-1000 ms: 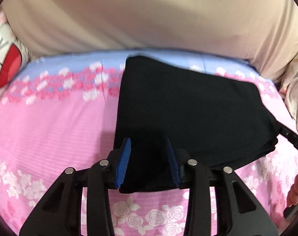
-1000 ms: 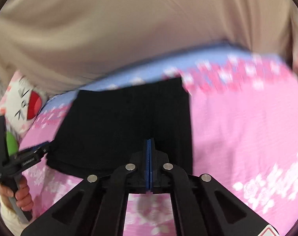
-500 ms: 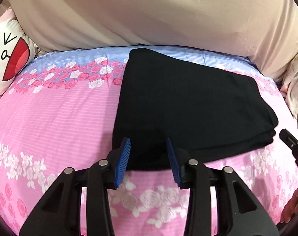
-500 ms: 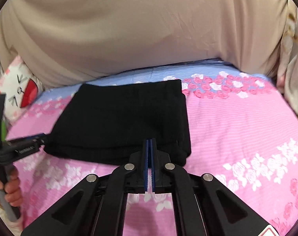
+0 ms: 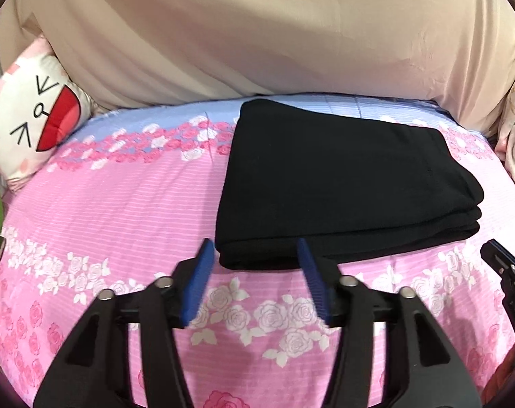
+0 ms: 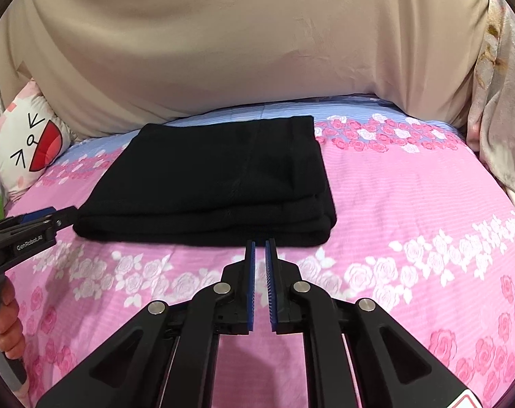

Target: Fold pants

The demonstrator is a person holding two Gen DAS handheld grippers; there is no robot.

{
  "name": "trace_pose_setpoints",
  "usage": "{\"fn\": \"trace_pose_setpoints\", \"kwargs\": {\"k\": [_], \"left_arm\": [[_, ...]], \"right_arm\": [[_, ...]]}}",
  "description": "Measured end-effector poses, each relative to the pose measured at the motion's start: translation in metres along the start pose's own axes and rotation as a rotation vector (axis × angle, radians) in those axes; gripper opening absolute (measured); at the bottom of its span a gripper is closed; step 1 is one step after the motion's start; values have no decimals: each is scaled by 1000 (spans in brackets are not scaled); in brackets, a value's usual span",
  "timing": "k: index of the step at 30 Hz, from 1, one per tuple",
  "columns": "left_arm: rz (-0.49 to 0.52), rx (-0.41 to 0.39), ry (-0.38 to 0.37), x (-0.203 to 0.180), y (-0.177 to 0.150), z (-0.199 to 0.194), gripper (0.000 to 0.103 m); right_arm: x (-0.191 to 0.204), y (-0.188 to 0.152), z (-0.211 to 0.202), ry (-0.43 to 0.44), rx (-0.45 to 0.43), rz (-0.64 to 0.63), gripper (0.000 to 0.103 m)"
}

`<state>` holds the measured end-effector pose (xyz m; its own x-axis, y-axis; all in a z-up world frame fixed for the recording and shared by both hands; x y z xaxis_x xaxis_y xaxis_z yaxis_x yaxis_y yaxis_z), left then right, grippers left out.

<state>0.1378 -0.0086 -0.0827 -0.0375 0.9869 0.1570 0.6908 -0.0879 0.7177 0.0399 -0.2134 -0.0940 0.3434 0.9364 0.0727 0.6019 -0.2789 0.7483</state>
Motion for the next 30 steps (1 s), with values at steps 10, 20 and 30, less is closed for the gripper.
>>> {"fn": "trace_pose_setpoints", "kwargs": {"k": [10,20,30], "left_arm": [[-25,-92,14,-6,-23,-5,90],[-60,-93,-14,-1,-30,-11,92],[-179,121,-233,35,22,46,96]], "right_arm": [[19,-26,-8,-1,14,3,37],[15,-24,-16,-66,-27,13,48],[-61,35,18,20,32,142,62]]}}
Point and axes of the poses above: each gripper's, at about its wrist camera, not at the fingertips, and z roughly the way its jaws point, x to its left, y to its top, the point moved 5 cm from there along z, roughly the way its jaws point, and after that the axes turned 7 degrees about y, right-handed, at the moved point
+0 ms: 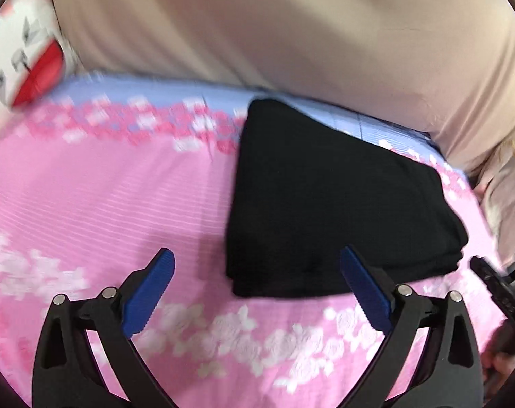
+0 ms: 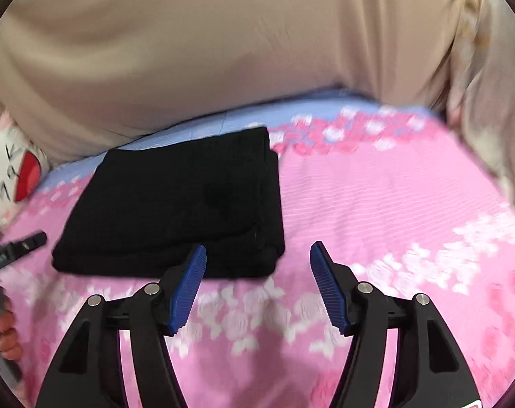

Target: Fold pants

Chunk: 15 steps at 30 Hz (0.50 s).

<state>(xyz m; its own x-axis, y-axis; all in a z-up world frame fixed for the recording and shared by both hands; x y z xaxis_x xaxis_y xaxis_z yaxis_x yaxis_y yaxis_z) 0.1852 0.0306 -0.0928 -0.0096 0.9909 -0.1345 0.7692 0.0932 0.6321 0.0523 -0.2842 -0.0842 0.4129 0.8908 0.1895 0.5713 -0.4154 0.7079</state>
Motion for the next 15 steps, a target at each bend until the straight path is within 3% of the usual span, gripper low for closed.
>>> {"fn": "trace_pose_setpoints", "kwargs": {"k": [2,7,8,9,10,12,15], "left_arm": [[-10,43,-48,-4,4,16,96],[-24,126,-129,-19,1,49,92],[-26,143,-125,-20,0,54,80],[-21,129,-93,-19,-1,55,64],[-14,127,-108,-21,-1,52,55],[-19,120,-98,-19,0,39,25],[-23,107,-125,-15,-1,15,22]], "right_arm": [[-7,6,18,64,45,45,63],[-9,10,53,125,118,90,68],[-10,10,58,144,118,107,67],[-11,9,59,159,120,119,55],[-9,9,62,189,127,131,39],[-4,14,53,199,113,106,30],[4,21,25,234,81,79,28]]}}
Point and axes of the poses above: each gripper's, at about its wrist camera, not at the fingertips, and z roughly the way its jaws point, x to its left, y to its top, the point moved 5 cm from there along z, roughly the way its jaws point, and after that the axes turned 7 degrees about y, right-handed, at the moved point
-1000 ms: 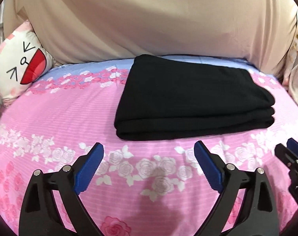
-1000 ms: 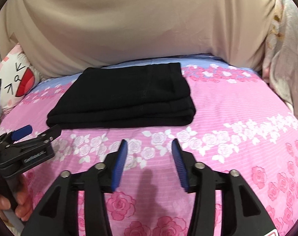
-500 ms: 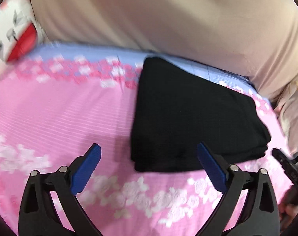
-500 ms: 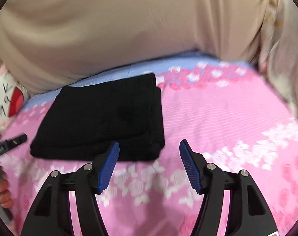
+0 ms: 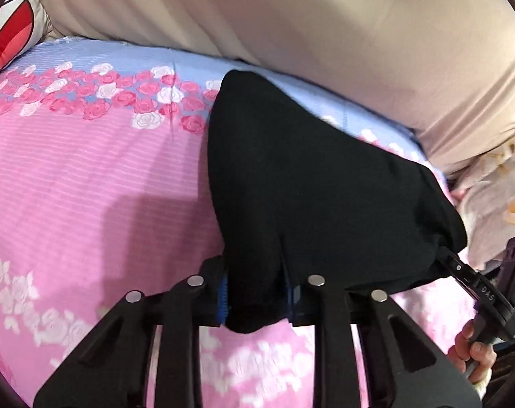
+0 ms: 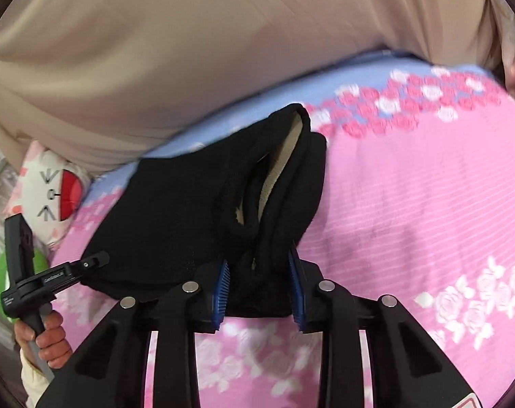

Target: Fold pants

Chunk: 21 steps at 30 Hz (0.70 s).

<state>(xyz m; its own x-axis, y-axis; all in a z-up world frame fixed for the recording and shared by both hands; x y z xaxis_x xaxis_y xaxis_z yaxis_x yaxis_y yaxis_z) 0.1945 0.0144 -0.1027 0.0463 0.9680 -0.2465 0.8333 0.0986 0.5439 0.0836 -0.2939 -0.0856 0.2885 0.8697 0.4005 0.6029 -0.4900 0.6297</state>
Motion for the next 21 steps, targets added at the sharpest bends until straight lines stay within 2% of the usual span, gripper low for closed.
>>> {"fn": "trace_pose_setpoints", "kwargs": {"k": [2,3,5,6,7,8,9,11,13,14,15,16,17,18,20,21], "left_arm": [[11,20,15,2,-4,5,23],[20,30,45,2,-6,15,28],[32,14,80,0,-7,20,37],[40,-3,91,-1,-6,17,42],[39,-4,92,0,-5,16,47],[38,-3,93,2,-1,16,65],[23,-6,92,5,5,18,75],[-11,12,26,7,18,27,76],[-45,72,-68,6,27,40,78],[-63,106,-115,6,30,50,77],[-83,125,-132,7,34,60,71],[-69,110,-108,6,38,60,58],[-61,124,-123,1,41,60,41],[-58,109,-108,-1,45,54,29],[-9,34,-78,-9,56,34,21],[9,-18,-73,-14,61,20,21]], "right_arm": [[-6,-4,1,-15,8,-10,30],[-17,-11,14,-47,50,4,37],[-26,-15,18,-36,41,17,45],[-25,-14,12,-23,34,29,51],[-24,-12,9,-30,29,32,63],[-24,-8,6,-47,22,26,67],[-24,-3,5,-64,15,14,72],[-28,10,13,-36,33,16,74],[-41,22,31,14,64,90,75],[-46,23,42,56,97,127,75],[-51,23,53,97,124,171,68],[-53,23,62,122,118,196,46],[-48,24,64,138,114,178,42],[-43,27,62,139,102,169,37],[-18,39,44,106,32,61,34],[-3,46,33,114,-13,16,34]]}}
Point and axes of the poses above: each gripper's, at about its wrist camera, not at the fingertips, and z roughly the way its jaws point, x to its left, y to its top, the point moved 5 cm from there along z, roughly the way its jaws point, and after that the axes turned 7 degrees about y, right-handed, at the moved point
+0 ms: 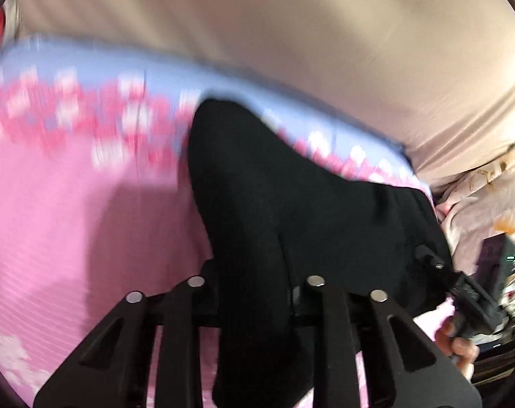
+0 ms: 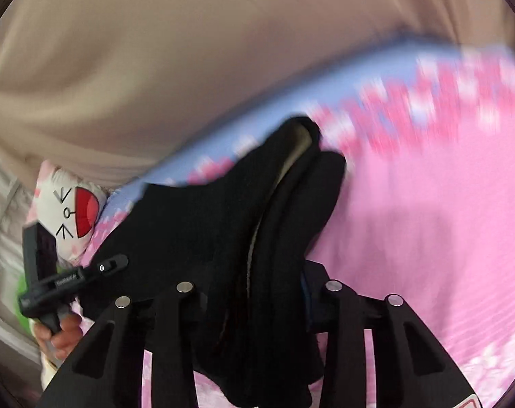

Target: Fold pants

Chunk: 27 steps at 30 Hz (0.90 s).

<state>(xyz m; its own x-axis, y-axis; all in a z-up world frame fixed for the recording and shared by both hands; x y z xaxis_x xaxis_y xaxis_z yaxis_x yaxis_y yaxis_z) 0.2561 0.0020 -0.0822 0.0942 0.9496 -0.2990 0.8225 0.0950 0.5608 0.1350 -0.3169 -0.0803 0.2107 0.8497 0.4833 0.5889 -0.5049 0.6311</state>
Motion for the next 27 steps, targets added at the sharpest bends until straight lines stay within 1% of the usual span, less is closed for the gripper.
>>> {"fn": "trace_pose_setpoints", "kwargs": {"k": [1,2,3,4,5,6,7,8,9,10,11,12,13,14,15,16,17,18,19,20,22,26,27], "left_arm": [[14,-29,3,-4,3,-8,21],[40,-65,35,-7,6,-12,21],[58,-77,63,-7,7,-9,22],[69,-72,91,-6,7,-1,23],[74,-50,113,-2,5,12,30],[65,-3,140,6,0,30,39],[47,7,149,14,-4,36,47],[32,-26,153,19,-8,30,55],[36,-60,179,21,-10,17,55],[45,-93,211,21,-11,4,54],[53,-124,232,18,-12,-8,57],[68,-170,262,13,-14,-24,66],[83,-195,285,7,-17,-33,71],[96,-205,300,3,-19,-36,80],[118,-222,318,-6,-26,-42,83],[141,-241,335,-10,-29,-45,84],[175,-258,370,-17,-40,-48,85],[196,-265,390,-21,-45,-48,86],[223,-271,400,-25,-55,-48,87],[240,-273,402,-27,-65,-47,87],[251,-267,393,-32,-79,-43,88],[233,-254,364,-32,-100,-31,89],[226,-241,364,-30,-106,-27,90]], "right_arm": [[9,4,-5,5,-27,-30,34],[18,7,-8,-5,-52,-76,34],[18,9,-5,-31,-57,-104,35],[11,10,3,-49,-48,-92,40],[-2,8,14,-72,-18,-65,42],[-26,1,35,-138,57,-29,46],[-37,-6,40,-157,72,0,47],[-39,-9,31,-121,25,37,47],[-36,-10,23,-126,13,40,47],[-23,-9,6,-186,-29,-8,44],[-13,-8,-5,-216,-65,-53,43],[1,-9,-17,-229,-102,-110,43],[15,-12,-25,-234,-120,-153,43],[26,-17,-29,-245,-132,-183,43],[30,-20,-30,-261,-135,-197,43],[34,-29,-31,-297,-137,-221,43],[37,-36,-30,-337,-144,-241,43],[39,-48,-30,-390,-147,-260,43],[43,-53,-30,-411,-142,-271,43],[45,-61,-29,-421,-137,-279,43],[48,-78,-28,-408,-118,-261,43],[44,-103,-34,-423,-89,-225,44],[43,-106,-37,-417,-99,-212,45]]}}
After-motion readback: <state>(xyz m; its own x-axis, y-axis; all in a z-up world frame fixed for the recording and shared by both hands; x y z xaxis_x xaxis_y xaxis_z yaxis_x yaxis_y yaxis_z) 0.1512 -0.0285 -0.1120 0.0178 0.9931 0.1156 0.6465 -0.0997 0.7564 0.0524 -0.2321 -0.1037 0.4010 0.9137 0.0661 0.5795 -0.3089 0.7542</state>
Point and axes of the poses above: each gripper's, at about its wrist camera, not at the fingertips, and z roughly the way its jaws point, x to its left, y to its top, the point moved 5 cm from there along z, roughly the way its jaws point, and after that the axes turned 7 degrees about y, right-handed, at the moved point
